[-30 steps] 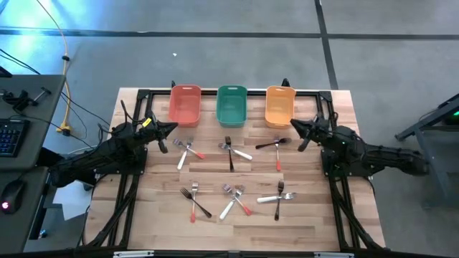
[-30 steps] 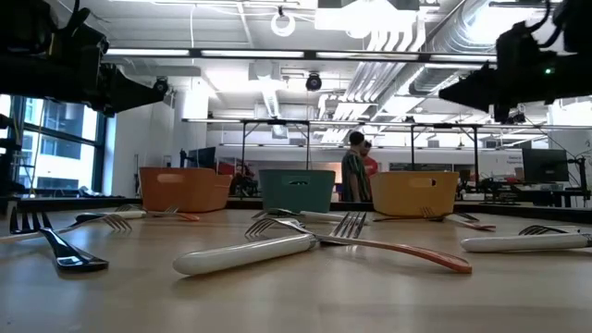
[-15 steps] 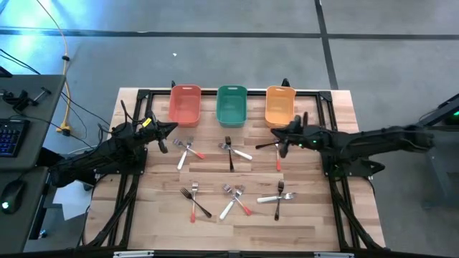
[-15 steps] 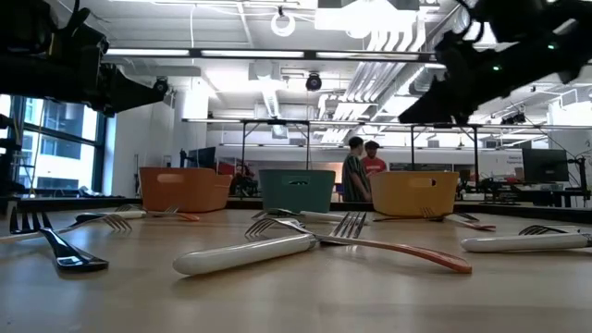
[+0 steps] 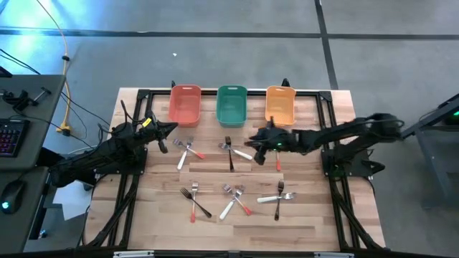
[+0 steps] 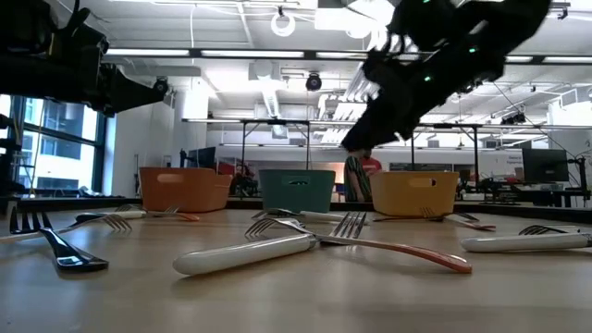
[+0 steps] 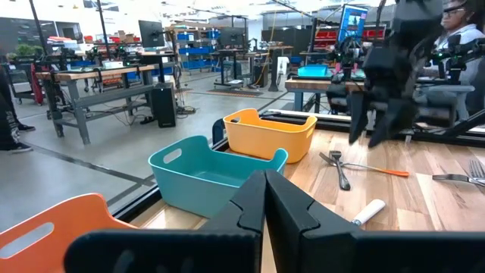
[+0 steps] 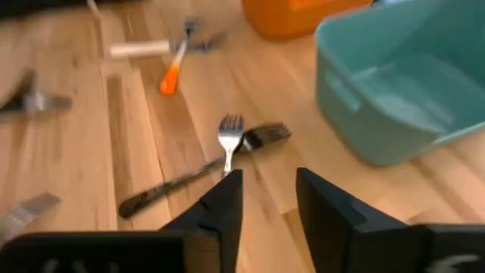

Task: Sort silverware by color (type)
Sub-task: Put the top right white fork into the yellow bin

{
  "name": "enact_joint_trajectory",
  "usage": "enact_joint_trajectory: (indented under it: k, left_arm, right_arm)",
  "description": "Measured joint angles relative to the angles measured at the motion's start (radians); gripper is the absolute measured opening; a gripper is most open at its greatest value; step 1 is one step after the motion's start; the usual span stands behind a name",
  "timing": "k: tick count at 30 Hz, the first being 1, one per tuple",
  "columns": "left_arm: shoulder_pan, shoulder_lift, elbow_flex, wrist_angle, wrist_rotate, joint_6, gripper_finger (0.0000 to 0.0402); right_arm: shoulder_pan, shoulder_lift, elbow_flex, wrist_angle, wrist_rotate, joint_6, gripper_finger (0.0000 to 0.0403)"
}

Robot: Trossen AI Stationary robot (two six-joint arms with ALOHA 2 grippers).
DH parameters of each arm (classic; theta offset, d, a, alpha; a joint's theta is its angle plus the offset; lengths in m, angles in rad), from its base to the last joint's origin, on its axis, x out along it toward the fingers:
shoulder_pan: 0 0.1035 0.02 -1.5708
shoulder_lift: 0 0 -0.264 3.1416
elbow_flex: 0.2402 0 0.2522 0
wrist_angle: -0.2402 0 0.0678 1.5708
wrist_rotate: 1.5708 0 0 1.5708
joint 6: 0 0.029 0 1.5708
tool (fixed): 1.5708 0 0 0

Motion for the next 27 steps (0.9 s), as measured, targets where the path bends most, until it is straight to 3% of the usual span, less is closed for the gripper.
enact_joint_trajectory:
  k: [6, 15, 27]
  left_arm:
    - [0.000, 0.000, 0.000, 0.000, 0.000, 0.000, 0.0000]
    - [0.000, 0.000, 0.000, 0.000, 0.000, 0.000, 0.0000]
    - [0.000, 0.000, 0.000, 0.000, 0.000, 0.000, 0.0000]
  right_arm:
    - [0.005, 0.187, 0.162, -0.137, -0.004, 0.047, 0.0143]
    - [0.003, 0.391, 0.382, -0.305, -0.058, 0.070, 0.0144]
    - [-0.042, 0.480, 0.463, -0.450, -0.096, 0.203, 0.0138]
